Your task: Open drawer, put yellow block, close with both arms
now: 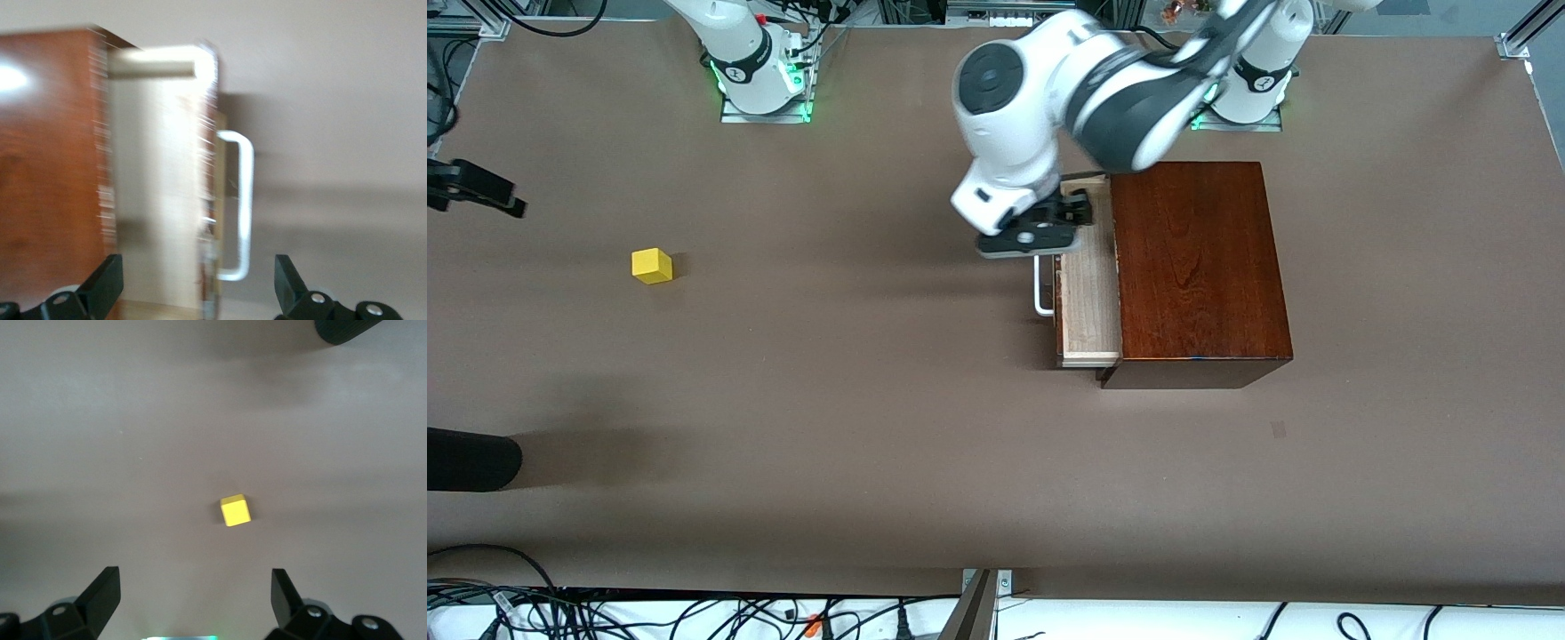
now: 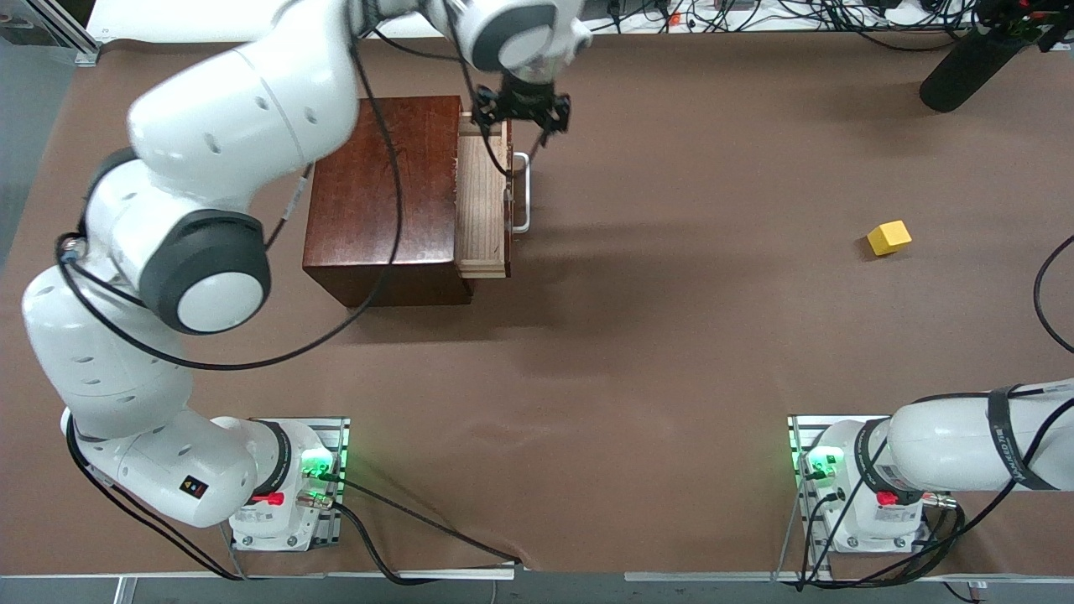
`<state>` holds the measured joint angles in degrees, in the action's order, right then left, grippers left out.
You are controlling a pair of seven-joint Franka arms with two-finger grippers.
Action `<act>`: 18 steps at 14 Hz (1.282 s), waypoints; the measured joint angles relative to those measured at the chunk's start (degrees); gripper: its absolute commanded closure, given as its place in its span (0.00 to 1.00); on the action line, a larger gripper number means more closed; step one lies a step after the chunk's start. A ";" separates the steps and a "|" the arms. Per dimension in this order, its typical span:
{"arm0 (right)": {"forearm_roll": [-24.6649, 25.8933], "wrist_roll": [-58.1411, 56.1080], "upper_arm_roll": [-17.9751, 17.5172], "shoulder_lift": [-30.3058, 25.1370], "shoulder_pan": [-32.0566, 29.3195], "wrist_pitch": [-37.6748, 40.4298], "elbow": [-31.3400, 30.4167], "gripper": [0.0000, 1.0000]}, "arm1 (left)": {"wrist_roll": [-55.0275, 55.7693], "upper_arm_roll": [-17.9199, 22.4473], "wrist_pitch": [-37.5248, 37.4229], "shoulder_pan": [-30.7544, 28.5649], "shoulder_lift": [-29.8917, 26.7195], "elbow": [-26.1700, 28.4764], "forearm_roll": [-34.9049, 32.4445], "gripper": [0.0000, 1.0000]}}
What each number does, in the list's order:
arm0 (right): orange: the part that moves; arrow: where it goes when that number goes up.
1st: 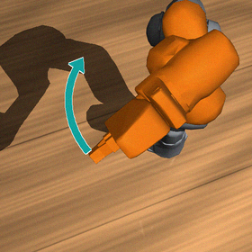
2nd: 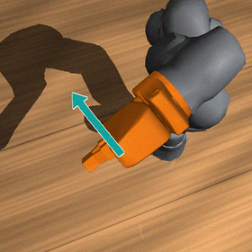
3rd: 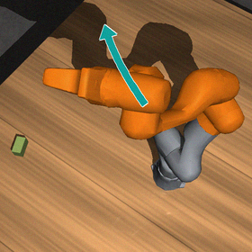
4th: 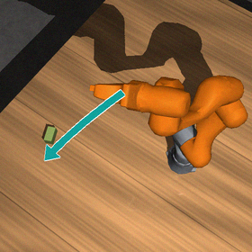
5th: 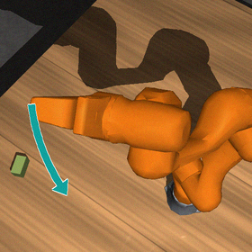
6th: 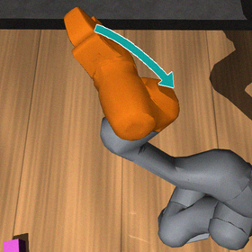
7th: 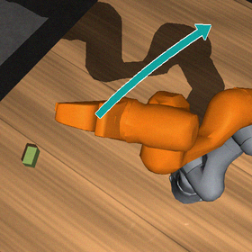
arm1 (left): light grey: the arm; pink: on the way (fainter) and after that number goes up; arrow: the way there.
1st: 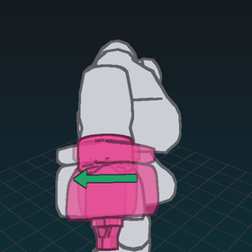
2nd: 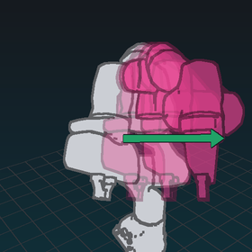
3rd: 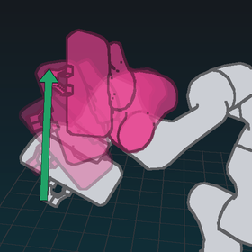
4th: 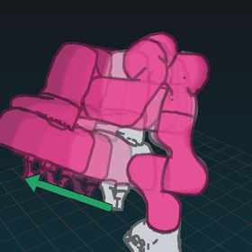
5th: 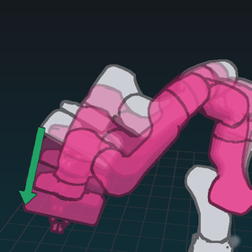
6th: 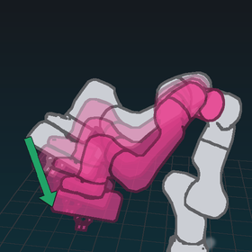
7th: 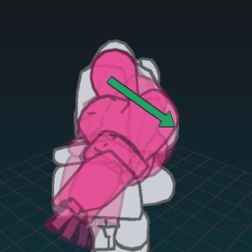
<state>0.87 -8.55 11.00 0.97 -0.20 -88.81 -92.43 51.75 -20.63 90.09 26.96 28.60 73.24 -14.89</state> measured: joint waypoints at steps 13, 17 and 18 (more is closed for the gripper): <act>1.33 -12.60 2.26 -0.88 0.09 -28.41 -28.53 0.01 | -45.08 0.37 -10.18 -30.74 -11.32 -0.16 6.76 0.00; 1.51 -13.18 2.21 -0.50 0.14 -44.16 -40.02 0.01 | -51.13 0.34 -12.29 -35.37 -13.32 -0.15 7.02 0.00; 1.53 -13.25 2.20 -0.18 0.15 -47.85 -42.53 0.01 | -51.74 0.34 -12.68 -36.22 -13.56 -0.15 7.58 0.00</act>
<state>2.40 -21.80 13.20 0.78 -0.05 -136.66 -134.96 0.01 -20.29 77.42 -9.26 15.04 73.09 -7.31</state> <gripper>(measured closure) 0.004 0.000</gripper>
